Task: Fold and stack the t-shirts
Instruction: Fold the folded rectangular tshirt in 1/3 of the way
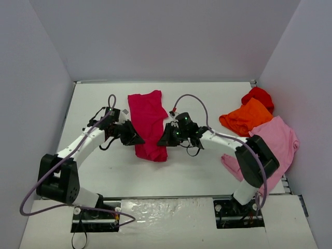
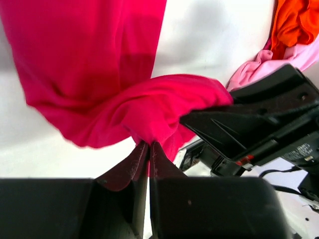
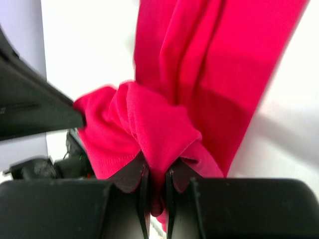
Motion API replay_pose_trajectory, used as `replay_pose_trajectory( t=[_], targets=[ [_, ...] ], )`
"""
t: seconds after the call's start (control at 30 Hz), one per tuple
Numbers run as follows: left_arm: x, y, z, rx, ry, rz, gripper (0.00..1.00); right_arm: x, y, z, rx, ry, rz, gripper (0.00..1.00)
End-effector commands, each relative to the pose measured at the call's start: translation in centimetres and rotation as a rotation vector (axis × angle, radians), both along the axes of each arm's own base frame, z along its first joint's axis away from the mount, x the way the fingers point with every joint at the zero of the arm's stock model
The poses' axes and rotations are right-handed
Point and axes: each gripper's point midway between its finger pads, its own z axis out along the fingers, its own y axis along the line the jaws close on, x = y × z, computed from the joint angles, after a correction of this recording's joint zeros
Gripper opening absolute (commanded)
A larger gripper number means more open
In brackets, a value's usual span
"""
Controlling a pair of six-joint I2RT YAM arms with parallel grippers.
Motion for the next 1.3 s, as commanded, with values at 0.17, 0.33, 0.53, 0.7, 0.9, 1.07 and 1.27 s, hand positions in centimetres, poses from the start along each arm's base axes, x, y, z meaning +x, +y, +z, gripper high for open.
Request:
replay_pose_trajectory(
  t=[0.17,0.33,0.53,0.7,0.9,1.07,1.27],
  targets=[
    [8.8,-1.1,1.0,-0.037,-0.136,-0.002,0.00,7.7,4.8,0.2,0.247,-0.002,0.054,0.00],
    [11.2,-1.5,0.6,-0.038,-0.170,0.010,0.00,10.6,5.9,1.0,0.208,-0.071,0.065,0.00],
    [12.5,-1.6,-0.2,-0.036,-0.169,0.024,0.00,13.7,5.5,2.4,0.178,-0.131,0.043,0.00],
    [12.9,-1.8,-0.5,-0.048,-0.183,0.036,0.00,15.6,5.6,3.7,0.168,-0.191,0.020,0.02],
    [13.5,-0.8,-0.5,0.007,-0.218,0.062,0.42,17.8,5.0,3.5,0.111,-0.262,-0.035,0.78],
    [12.9,0.3,1.1,0.053,-0.299,0.085,0.49,18.8,2.5,5.0,-0.004,-0.369,-0.119,0.81],
    [9.7,1.9,3.6,0.112,-0.348,0.075,0.50,15.7,-1.6,3.2,-0.179,-0.334,-0.156,0.72]
  ],
)
